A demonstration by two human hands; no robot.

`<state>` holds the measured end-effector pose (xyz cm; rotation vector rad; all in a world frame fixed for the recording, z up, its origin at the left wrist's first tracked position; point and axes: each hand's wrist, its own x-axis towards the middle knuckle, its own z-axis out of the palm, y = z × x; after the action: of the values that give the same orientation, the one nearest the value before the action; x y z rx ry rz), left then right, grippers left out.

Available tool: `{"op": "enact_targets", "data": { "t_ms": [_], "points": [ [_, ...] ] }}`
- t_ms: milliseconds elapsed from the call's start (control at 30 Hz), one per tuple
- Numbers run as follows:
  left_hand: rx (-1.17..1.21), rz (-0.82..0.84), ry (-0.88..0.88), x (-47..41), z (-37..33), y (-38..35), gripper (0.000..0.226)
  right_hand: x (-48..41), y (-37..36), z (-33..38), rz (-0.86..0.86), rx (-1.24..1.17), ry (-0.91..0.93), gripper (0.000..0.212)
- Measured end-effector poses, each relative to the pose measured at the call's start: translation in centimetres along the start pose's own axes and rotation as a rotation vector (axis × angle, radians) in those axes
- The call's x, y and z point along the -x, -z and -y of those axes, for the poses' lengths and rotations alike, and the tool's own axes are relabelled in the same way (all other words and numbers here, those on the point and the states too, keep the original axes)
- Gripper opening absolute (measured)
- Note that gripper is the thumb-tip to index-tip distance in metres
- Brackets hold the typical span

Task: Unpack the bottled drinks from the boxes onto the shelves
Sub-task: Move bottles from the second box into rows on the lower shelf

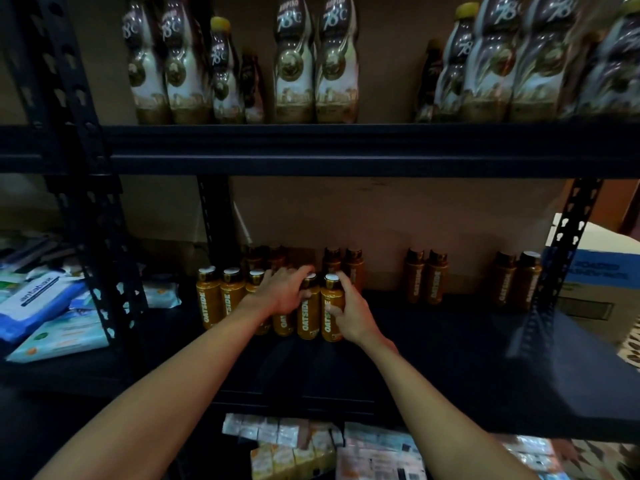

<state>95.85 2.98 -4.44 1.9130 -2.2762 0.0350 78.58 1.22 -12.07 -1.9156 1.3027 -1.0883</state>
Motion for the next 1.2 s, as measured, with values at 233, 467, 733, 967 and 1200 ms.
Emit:
{"op": "enact_targets", "data": {
  "t_ms": [233,467,733,967,1200],
  "points": [
    [0.047,-0.097,-0.008,0.8,-0.3,-0.1,0.075,0.9,2.3,1.0,-0.021,0.017,0.049,0.085],
    [-0.008,-0.328,-0.173,1.8,-3.7,0.3,0.068,2.6,4.9,2.1,-0.095,0.023,0.119,0.081],
    [0.114,-0.253,-0.234,3.0,-8.4,-1.8,0.068,6.7,9.3,2.2,-0.085,0.021,0.069,0.084],
    [0.243,-0.176,-0.232,6.3,-11.6,-7.7,0.061,12.0,9.0,-2.3,-0.057,0.084,0.020,0.073],
    [0.337,-0.179,-0.183,10.4,-12.9,-13.7,0.058,17.0,6.2,-6.2,-0.101,0.168,0.037,0.061]
  ]
}}
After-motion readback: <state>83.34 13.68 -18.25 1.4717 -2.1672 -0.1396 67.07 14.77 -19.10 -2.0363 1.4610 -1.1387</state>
